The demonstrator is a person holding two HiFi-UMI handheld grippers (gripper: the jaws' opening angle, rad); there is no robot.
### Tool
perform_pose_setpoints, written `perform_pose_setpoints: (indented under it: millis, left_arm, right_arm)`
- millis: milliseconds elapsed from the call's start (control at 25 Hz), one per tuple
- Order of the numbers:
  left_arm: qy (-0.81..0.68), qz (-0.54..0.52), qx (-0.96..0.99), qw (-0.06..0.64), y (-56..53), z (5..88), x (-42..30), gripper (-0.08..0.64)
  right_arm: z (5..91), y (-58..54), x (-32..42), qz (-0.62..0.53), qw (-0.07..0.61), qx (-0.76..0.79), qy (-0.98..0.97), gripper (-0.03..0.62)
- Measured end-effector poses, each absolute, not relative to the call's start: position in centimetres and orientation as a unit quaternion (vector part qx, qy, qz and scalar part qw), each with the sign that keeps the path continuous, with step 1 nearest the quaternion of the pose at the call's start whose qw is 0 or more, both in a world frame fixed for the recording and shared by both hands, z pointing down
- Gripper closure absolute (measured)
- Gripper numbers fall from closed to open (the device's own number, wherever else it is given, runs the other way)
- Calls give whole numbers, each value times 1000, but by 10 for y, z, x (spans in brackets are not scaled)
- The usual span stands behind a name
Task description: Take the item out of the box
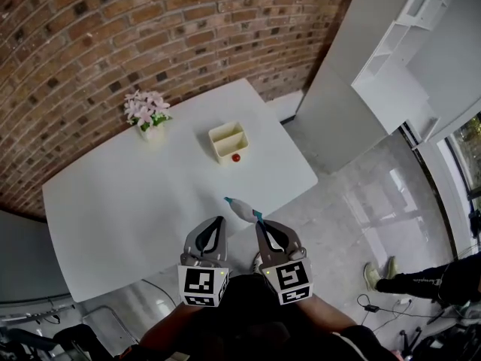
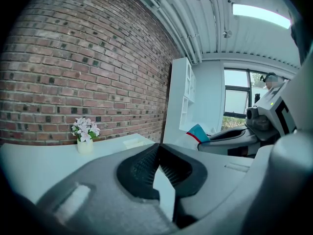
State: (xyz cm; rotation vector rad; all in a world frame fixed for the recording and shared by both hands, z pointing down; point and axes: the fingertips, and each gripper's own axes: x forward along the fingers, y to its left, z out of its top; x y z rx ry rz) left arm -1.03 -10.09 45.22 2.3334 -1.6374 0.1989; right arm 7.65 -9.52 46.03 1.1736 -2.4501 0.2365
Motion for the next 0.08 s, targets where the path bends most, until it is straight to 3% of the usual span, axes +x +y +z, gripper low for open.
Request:
perform_pose_setpoints:
  millis: [80]
  left_arm:
    - [-566, 68, 809, 141, -99, 451, -14, 555]
  right_arm:
    - [460, -93, 74, 85, 207, 422, -879, 591]
